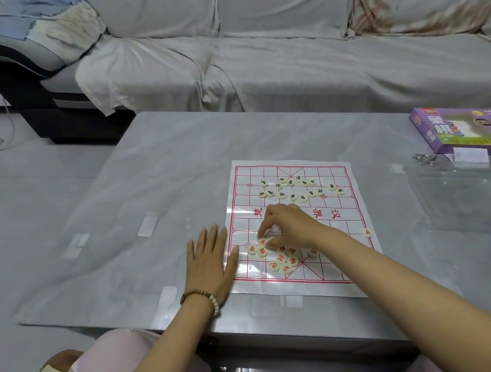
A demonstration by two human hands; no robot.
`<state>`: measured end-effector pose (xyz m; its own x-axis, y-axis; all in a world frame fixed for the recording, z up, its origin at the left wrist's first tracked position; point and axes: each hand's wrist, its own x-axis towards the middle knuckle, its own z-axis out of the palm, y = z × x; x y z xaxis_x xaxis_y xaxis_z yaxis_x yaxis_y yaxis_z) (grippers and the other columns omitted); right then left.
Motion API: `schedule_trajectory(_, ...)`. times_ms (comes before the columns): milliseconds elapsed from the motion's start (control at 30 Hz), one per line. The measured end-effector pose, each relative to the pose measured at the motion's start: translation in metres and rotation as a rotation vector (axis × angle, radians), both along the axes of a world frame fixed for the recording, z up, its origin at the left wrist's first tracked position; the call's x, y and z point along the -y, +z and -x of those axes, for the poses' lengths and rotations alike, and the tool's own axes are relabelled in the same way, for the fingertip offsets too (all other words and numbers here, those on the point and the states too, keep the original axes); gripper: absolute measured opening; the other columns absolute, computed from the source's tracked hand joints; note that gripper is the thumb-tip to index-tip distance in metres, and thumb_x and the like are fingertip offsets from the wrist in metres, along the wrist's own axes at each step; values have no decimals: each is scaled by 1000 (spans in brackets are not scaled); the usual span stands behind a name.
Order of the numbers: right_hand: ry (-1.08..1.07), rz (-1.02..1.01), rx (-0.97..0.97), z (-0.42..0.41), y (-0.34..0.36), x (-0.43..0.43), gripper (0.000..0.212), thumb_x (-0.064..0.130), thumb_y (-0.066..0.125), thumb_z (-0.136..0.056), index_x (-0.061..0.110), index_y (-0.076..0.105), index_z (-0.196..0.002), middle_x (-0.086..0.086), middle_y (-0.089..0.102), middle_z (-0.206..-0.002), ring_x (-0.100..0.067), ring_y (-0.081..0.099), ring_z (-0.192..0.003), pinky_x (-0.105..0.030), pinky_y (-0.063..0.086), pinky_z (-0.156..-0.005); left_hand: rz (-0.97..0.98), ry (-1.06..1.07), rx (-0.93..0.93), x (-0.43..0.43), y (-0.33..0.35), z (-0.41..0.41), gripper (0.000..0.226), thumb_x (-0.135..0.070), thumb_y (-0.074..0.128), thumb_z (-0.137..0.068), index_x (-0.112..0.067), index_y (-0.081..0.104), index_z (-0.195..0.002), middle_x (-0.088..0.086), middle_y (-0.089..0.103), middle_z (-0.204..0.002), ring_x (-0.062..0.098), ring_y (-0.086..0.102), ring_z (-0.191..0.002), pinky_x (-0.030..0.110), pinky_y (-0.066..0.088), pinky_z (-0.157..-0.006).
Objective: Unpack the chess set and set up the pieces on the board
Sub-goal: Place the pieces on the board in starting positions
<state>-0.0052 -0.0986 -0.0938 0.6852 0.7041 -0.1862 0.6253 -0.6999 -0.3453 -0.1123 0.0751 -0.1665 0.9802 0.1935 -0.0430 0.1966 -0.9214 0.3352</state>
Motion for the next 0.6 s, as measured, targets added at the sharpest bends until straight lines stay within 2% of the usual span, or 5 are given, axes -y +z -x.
schedule_trajectory(133,75,17,60,-3,-5,-5,26,34,68,-83,25,67,-108,5,53,-109,-11,42,-99,-25,27,-87,14,37,10,1,1,-1,108,-74,-34,-59,-27,3,-149,-6,-3,-157,14,-9,-144,35,-13,-114)
schedule_trajectory(267,104,-46,165,-14,-2,-15,17,32,67,-84,25,69,-100,6,56,-103,-9,46,-95,-29,33,-94,35,48,18,2,1,-1,105,-74,-33,-61,-28,5,-148,-7,-1,-157,12,-8,-144,34,-13,-114)
schedule_trajectory(367,24,-143,174,-22,5,-26,19,31,65,-86,24,69,-103,6,60,-103,-12,52,-96,-28,36,-89,46,51,21,1,0,-2,103,-73,-32,-62,-29,4,-148,-7,-1,-157,12,-7,-144,35,-11,-115)
schedule_trajectory(467,-140,-324,32,-28,9,-23,14,27,66,-86,23,70,-98,8,60,-97,-8,51,-86,-23,43,-75,63,46,24,0,-1,-2,103,-75,-31,-62,-29,5,-148,-8,1,-157,12,-7,-144,35,-13,-115)
schedule_trajectory(600,-211,-261,-17,-20,2,-5,15,33,68,-83,23,70,-94,9,58,-92,-5,49,-79,-20,42,-68,84,17,43,0,-1,-2,102,-76,-27,-65,-30,10,-148,-8,7,-156,11,-2,-144,34,-11,-115)
